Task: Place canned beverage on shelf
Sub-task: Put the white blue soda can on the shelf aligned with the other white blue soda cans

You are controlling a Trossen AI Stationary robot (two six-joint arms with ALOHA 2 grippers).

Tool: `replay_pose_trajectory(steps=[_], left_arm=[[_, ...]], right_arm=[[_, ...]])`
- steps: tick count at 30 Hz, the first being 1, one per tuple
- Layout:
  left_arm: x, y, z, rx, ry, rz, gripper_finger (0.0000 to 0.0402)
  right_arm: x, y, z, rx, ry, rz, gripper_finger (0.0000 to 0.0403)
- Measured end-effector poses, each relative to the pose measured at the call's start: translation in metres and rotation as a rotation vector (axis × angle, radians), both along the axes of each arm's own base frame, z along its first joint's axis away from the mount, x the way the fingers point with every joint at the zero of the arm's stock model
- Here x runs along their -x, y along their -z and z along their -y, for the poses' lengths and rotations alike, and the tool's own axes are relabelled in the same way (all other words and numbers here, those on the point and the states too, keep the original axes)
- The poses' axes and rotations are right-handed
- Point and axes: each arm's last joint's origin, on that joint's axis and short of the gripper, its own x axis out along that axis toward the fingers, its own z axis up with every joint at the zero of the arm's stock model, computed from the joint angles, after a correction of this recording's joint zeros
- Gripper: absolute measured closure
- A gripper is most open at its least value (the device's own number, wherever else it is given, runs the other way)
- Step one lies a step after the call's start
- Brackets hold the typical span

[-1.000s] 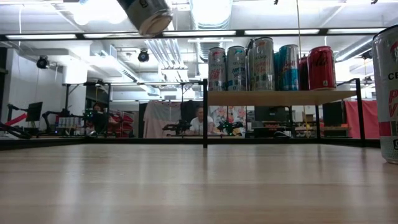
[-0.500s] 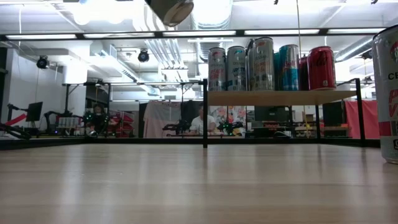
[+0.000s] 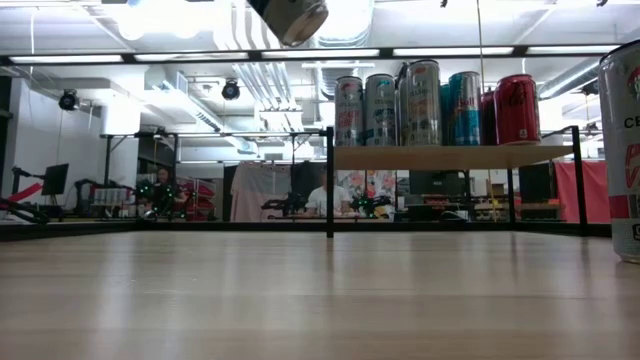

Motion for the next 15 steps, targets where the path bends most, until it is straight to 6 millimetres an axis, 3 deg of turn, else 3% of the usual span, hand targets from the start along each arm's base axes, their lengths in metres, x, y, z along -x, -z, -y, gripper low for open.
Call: replay_pose_trajectory(steps=[7, 15], left_arm=[[-0.004, -0.001, -0.006, -0.032, 0.015, 0.001, 0.0038], [0.003, -0.014, -0.023, -0.130, 0.004, 0.036, 0.0020]], right_arm=[[0.002, -0.002, 0.003, 0.010, 0.022, -0.004, 0.0167], [0.028, -0.008, 0.022, 0.025, 0.207, -0.142, 0.0167]])
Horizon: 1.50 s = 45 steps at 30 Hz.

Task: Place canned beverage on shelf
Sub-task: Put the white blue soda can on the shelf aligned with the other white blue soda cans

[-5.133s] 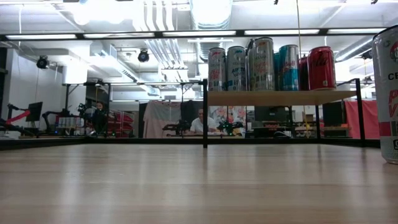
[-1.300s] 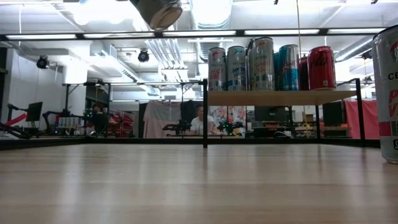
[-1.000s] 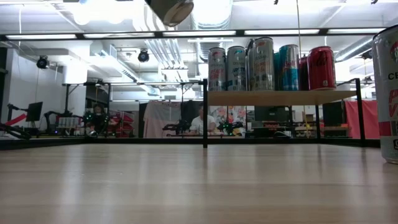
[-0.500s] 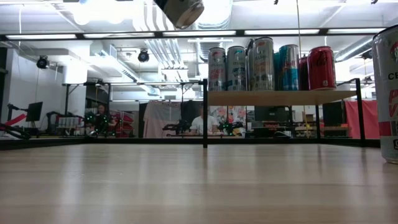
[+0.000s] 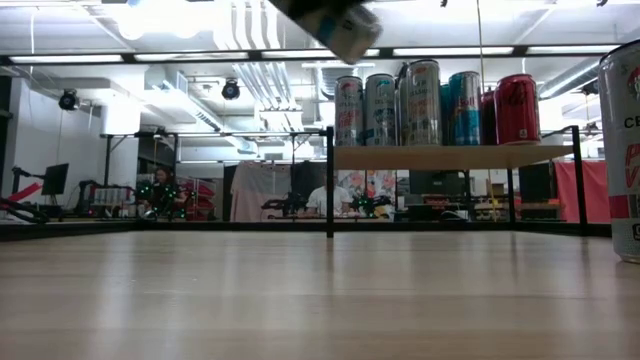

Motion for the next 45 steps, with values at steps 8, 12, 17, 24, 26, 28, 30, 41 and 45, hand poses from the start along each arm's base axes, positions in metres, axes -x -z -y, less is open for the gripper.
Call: replay_pose_trajectory(steps=[8, 12, 17, 24, 26, 28, 30, 41, 45], left_arm=[[0.020, -0.024, -0.038, 0.118, -0.006, 0.165, 0.0025], [0.028, -0.027, -0.059, 0.167, 0.009, 0.308, 0.0031], [0.037, -0.015, -0.079, 0.165, 0.027, 0.473, 0.0033], [0.051, 0.016, -0.095, 0.147, 0.027, 0.627, 0.0033], [0.054, 0.025, -0.098, 0.141, 0.015, 0.663, 0.0033], [0.058, 0.032, -0.102, 0.128, 0.007, 0.699, 0.0033], [0.060, 0.040, -0.105, 0.113, -0.001, 0.720, 0.0033], [0.064, 0.047, -0.119, 0.073, 0.050, 0.759, 0.0033], [0.064, 0.041, -0.126, 0.102, 0.165, 0.745, 0.0033]], right_arm=[[0.030, -0.013, 0.021, -0.008, 0.147, 0.010, 0.0167], [0.042, -0.017, 0.038, -0.016, 0.199, 0.063, 0.0167], [0.053, -0.016, 0.066, -0.041, 0.256, 0.226, 0.0167], [0.057, 0.018, 0.097, -0.089, 0.332, 0.565, 0.0167], [0.057, 0.030, 0.104, -0.090, 0.351, 0.641, 0.0167], [0.054, 0.041, 0.110, -0.092, 0.371, 0.707, 0.0167], [0.050, 0.049, 0.113, -0.084, 0.377, 0.759, 0.0167], [0.019, 0.064, 0.132, 0.014, 0.526, 0.788, 0.0167], [0.012, 0.068, 0.134, 0.019, 0.563, 0.778, 0.0167]])
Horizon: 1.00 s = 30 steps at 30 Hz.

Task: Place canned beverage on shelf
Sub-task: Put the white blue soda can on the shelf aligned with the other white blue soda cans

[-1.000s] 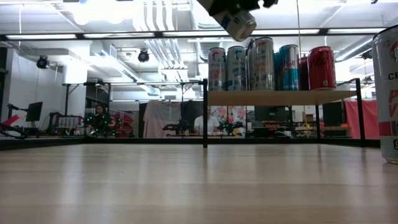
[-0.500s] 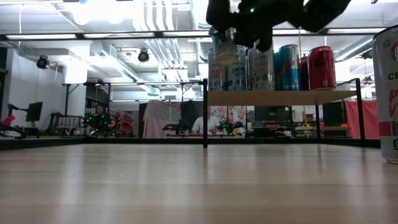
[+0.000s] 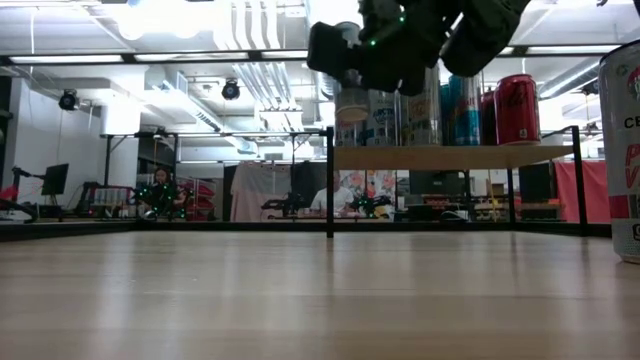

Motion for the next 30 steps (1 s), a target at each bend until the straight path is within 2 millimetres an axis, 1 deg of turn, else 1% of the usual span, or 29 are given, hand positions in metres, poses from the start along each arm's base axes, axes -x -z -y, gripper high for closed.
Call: replay_pose_trajectory(steps=[4, 9, 13, 21, 24, 30], left_arm=[[0.001, 0.002, -0.010, 0.062, 0.035, 0.000, 0.0033], [0.002, 0.017, -0.020, 0.162, 0.073, -0.039, 0.0033], [0.001, 0.030, -0.021, 0.199, 0.113, -0.050, 0.0033], [-0.003, 0.049, -0.022, 0.230, 0.111, -0.078, 0.0033], [-0.003, 0.052, -0.022, 0.232, 0.109, -0.075, 0.0033], [-0.003, 0.052, -0.022, 0.235, 0.109, -0.072, 0.0033]], right_arm=[[0.001, 0.003, 0.001, -0.016, 0.053, -0.002, 0.0167], [0.003, 0.010, 0.005, -0.027, 0.072, -0.011, 0.0167], [0.003, 0.011, 0.009, -0.027, 0.082, -0.013, 0.0167], [0.004, 0.013, 0.017, -0.036, 0.103, -0.005, 0.0167], [0.005, 0.014, 0.019, -0.040, 0.125, -0.007, 0.0167], [0.005, 0.015, 0.020, -0.046, 0.148, -0.018, 0.0167]])
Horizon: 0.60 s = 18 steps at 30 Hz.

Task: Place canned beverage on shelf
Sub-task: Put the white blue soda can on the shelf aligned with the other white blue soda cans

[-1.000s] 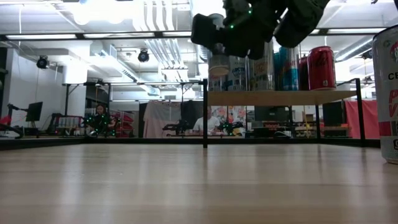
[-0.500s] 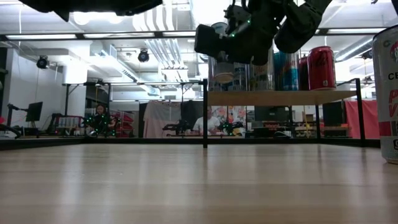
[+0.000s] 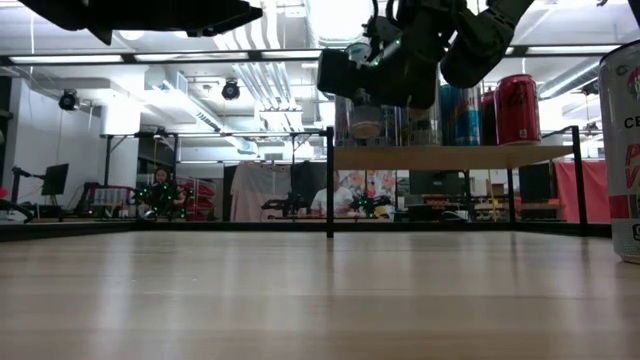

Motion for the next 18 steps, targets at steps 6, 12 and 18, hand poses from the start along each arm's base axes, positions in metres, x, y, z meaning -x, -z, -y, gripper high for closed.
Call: replay_pose_trajectory(steps=[6, 12, 18], left_arm=[[0.000, 0.000, 0.000, 0.000, 0.000, 0.000, 0.0033], [0.000, 0.000, 0.000, 0.005, -0.001, -0.003, 0.0033], [0.000, 0.000, 0.000, 0.012, -0.001, -0.004, 0.0033]], right_arm=[[-0.001, 0.009, 0.002, -0.040, -0.006, -0.014, 0.0167], [-0.001, 0.012, 0.004, -0.059, 0.003, -0.006, 0.0167], [-0.001, 0.013, 0.004, -0.062, 0.016, -0.006, 0.0167]])
